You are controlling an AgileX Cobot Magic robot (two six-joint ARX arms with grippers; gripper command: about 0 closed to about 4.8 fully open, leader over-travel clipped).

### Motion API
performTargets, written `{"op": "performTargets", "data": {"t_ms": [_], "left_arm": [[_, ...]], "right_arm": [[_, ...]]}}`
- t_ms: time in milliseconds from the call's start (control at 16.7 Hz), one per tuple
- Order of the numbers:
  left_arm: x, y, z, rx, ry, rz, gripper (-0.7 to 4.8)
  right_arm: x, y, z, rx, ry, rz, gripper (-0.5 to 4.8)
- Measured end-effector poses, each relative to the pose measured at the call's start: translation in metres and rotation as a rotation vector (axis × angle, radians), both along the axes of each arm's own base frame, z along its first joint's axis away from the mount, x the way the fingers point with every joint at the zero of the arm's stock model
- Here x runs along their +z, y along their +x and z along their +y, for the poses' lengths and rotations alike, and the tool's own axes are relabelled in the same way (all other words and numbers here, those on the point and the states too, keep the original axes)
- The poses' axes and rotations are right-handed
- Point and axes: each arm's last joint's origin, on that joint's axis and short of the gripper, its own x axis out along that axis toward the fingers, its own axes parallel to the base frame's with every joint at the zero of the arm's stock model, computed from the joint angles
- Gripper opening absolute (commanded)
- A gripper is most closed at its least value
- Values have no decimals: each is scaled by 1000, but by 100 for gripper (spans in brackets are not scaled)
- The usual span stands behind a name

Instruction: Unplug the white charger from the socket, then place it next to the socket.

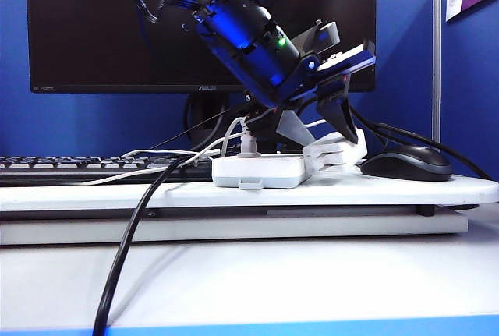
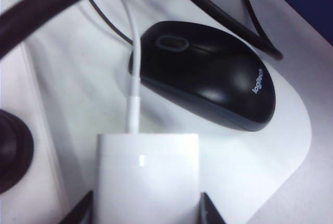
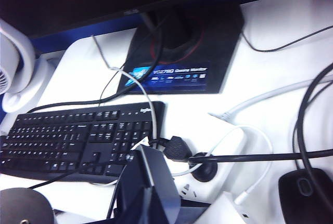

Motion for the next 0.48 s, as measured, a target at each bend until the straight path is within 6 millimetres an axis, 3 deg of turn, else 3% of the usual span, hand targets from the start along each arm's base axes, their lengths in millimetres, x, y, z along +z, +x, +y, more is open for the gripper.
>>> {"op": "performTargets", "data": {"t_ms": [60,120,359,418,478], "left_arm": [[0,0,0,0,-1,-1,227],[0,0,0,0,-1,-1,324],[0,1,-2,3,-13,-8,322],[1,1,-2,3,-15,-7,297],[1,0,-2,2,-14,-8,229]], "right_arm": [[0,0,0,0,0,0,-5],[0,0,0,2,1,0,-5],[0,0,0,2,1,0,-5],[0,0,0,2,1,0,-5],[0,0,0,2,1,0,-5]]}}
